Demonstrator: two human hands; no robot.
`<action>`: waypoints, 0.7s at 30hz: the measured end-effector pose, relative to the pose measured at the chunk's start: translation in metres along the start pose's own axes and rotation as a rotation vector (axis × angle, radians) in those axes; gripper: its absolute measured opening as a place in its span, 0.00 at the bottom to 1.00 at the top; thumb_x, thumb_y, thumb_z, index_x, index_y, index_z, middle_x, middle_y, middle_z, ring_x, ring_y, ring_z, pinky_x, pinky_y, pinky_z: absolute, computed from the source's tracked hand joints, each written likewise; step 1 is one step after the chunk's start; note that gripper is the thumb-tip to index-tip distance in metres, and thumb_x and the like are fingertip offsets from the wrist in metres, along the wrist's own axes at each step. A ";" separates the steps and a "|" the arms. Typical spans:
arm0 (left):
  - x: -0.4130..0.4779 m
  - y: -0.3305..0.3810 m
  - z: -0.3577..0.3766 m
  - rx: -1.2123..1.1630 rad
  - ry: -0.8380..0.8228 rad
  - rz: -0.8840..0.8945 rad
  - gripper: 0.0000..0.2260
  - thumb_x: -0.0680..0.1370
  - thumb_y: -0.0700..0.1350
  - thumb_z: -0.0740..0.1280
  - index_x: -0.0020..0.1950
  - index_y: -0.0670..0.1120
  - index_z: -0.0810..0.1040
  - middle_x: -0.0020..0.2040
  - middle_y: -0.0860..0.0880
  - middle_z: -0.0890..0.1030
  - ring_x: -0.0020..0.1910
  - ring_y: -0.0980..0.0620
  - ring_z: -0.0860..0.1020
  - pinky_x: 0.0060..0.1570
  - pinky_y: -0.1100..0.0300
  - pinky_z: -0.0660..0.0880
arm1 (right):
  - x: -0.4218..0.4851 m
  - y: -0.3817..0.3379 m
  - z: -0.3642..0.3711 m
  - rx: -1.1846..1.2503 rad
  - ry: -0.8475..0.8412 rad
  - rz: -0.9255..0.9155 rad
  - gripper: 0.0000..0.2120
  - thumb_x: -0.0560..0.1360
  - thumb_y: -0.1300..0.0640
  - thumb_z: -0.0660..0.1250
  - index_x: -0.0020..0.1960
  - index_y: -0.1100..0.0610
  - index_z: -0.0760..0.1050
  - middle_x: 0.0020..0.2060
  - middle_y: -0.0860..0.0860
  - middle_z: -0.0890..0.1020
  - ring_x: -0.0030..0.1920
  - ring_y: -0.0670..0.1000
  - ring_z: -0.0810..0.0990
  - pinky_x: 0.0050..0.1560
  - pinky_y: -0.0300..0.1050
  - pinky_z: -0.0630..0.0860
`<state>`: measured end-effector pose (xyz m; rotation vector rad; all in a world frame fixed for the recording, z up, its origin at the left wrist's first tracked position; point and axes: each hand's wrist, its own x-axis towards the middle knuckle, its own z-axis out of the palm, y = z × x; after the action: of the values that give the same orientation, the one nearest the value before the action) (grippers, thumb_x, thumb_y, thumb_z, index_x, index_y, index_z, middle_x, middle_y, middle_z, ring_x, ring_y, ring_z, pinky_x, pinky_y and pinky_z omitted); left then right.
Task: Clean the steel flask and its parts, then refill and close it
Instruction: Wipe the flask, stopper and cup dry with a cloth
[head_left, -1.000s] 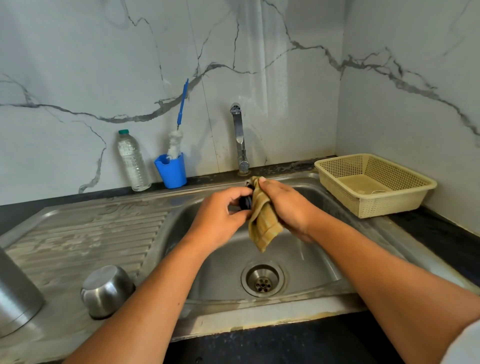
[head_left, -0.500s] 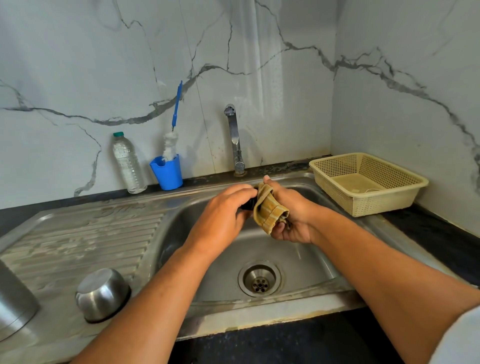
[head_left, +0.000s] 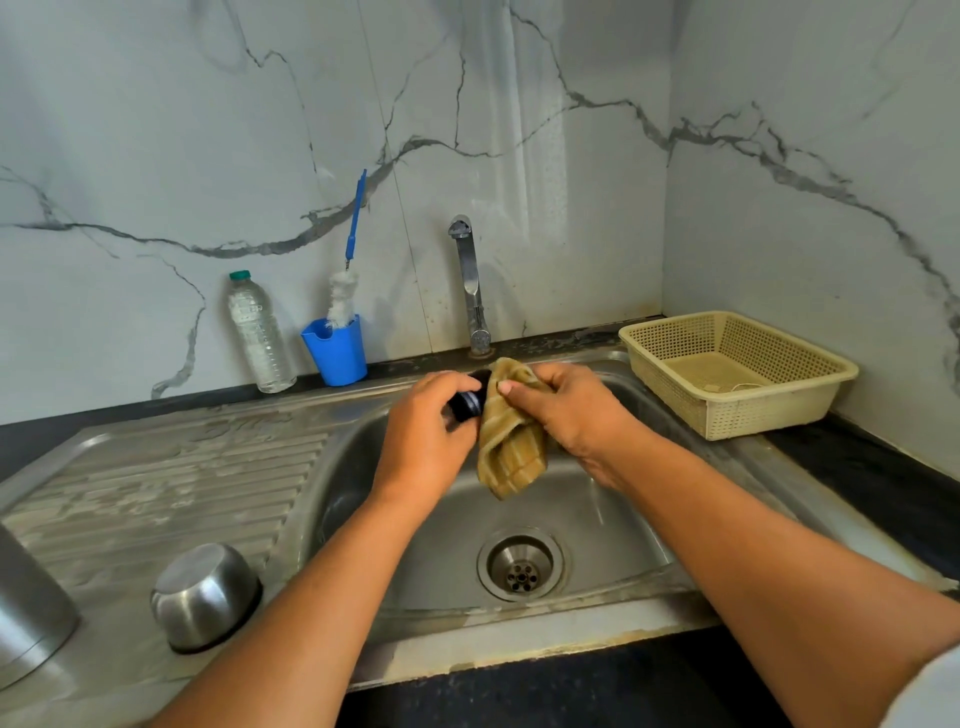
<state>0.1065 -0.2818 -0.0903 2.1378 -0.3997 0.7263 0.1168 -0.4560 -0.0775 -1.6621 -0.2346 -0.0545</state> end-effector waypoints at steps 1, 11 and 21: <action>0.000 -0.002 -0.002 -0.086 0.012 -0.108 0.16 0.74 0.34 0.76 0.55 0.53 0.82 0.56 0.52 0.82 0.57 0.52 0.81 0.57 0.60 0.79 | -0.001 0.001 0.001 -0.028 -0.024 -0.011 0.06 0.80 0.55 0.70 0.55 0.55 0.83 0.45 0.52 0.87 0.47 0.51 0.86 0.52 0.46 0.83; -0.005 0.001 -0.017 -0.740 -0.195 -0.421 0.14 0.77 0.29 0.69 0.59 0.44 0.81 0.54 0.46 0.86 0.56 0.50 0.84 0.52 0.58 0.82 | -0.004 0.003 -0.001 -0.034 -0.162 0.023 0.16 0.84 0.43 0.59 0.58 0.50 0.81 0.40 0.48 0.85 0.45 0.52 0.83 0.49 0.52 0.80; -0.005 -0.001 -0.017 -0.732 -0.168 -0.434 0.14 0.81 0.31 0.65 0.61 0.46 0.81 0.57 0.46 0.86 0.57 0.50 0.84 0.53 0.58 0.82 | -0.007 0.003 -0.003 -0.154 -0.205 -0.085 0.13 0.78 0.45 0.70 0.55 0.53 0.82 0.46 0.49 0.88 0.49 0.48 0.87 0.58 0.50 0.81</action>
<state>0.0967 -0.2678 -0.0854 1.5058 -0.2235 0.1101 0.1106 -0.4598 -0.0810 -1.8117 -0.4669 0.0349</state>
